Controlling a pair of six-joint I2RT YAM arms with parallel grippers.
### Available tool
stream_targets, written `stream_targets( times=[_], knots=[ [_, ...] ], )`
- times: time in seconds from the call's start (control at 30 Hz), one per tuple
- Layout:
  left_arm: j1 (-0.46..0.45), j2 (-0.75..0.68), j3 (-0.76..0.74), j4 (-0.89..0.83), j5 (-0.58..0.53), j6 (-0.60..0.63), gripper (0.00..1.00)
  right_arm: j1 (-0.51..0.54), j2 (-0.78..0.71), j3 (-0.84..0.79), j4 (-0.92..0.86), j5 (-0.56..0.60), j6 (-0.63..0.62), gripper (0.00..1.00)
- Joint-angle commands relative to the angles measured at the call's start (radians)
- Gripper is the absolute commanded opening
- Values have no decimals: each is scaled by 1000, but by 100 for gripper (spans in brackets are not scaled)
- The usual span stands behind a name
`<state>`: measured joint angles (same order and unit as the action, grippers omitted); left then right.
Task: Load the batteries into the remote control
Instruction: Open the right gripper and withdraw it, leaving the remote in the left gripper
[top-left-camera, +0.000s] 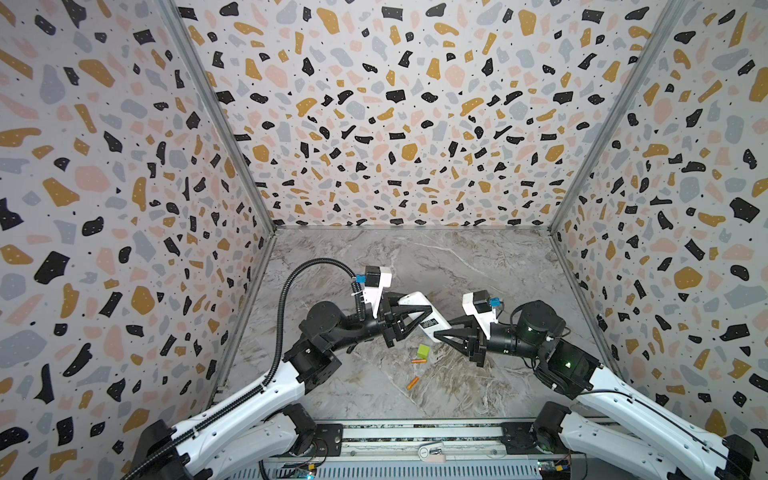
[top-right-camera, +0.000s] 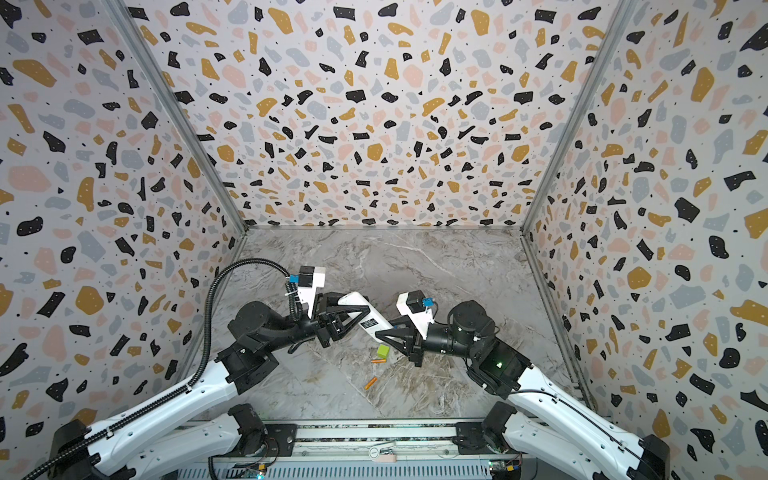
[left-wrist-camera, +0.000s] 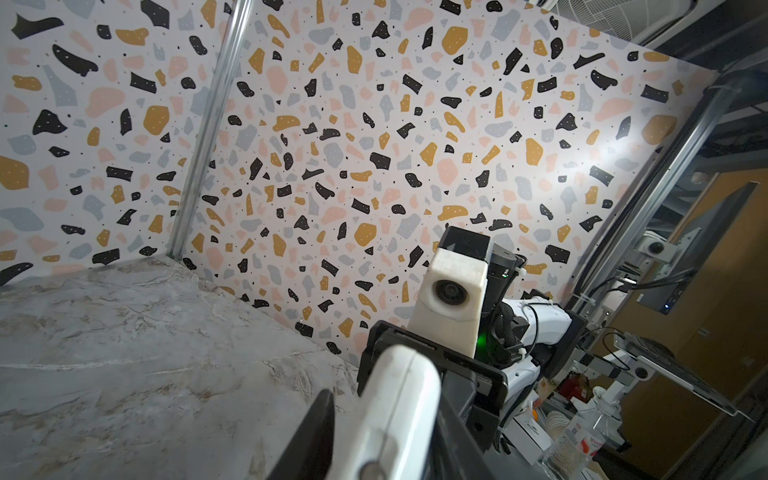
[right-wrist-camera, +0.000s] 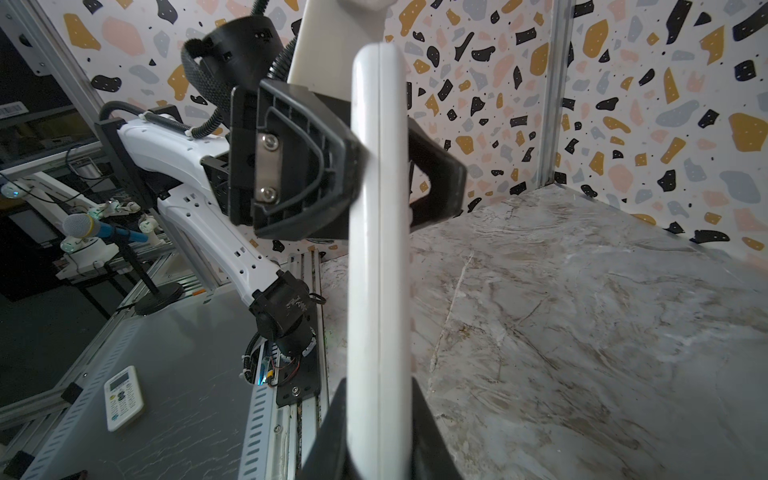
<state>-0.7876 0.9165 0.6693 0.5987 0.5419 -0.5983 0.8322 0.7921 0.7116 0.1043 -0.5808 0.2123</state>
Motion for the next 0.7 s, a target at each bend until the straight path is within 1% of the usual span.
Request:
stream_targets(
  times=[0.0, 0.2, 0.27, 0.3, 0.37, 0.53, 0.67],
  knots=[
    [-4, -3, -12, 55, 14, 6, 30, -1, 2, 49, 33, -18, 7, 0],
    [-4, 15, -6, 46, 19, 0, 8, -2, 21, 59, 31, -38, 15, 0],
    [-4, 16, -8, 55, 22, -8, 2, -2, 20, 61, 37, -42, 18, 3],
    [-4, 16, -9, 55, 20, -10, 1, -2, 18, 60, 38, -42, 18, 6],
    [-4, 15, -6, 52, 16, -12, 0, -4, 15, 59, 46, -40, 25, 17],
    [-4, 17, 0, 22, -19, -7, 0, -10, 17, 60, 60, -37, 41, 32],
    [-3, 23, 0, 12, -44, -9, 0, -26, 18, 58, 63, -27, 56, 53]
  ],
)
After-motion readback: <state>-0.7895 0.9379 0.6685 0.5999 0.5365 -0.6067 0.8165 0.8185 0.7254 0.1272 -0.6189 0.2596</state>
